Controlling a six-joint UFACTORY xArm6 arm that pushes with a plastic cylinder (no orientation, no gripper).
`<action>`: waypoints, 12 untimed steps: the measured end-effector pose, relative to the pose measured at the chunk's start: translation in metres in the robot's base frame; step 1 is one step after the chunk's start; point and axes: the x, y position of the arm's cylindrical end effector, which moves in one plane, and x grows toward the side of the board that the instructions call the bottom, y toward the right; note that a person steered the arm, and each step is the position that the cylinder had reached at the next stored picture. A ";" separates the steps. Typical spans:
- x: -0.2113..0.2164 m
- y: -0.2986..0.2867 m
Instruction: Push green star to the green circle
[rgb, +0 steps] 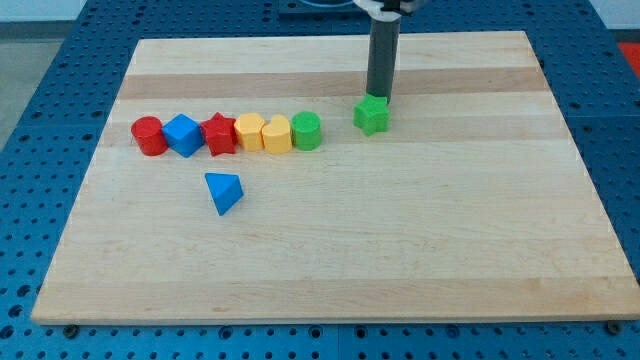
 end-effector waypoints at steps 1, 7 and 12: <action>0.008 -0.003; 0.026 -0.001; 0.037 -0.011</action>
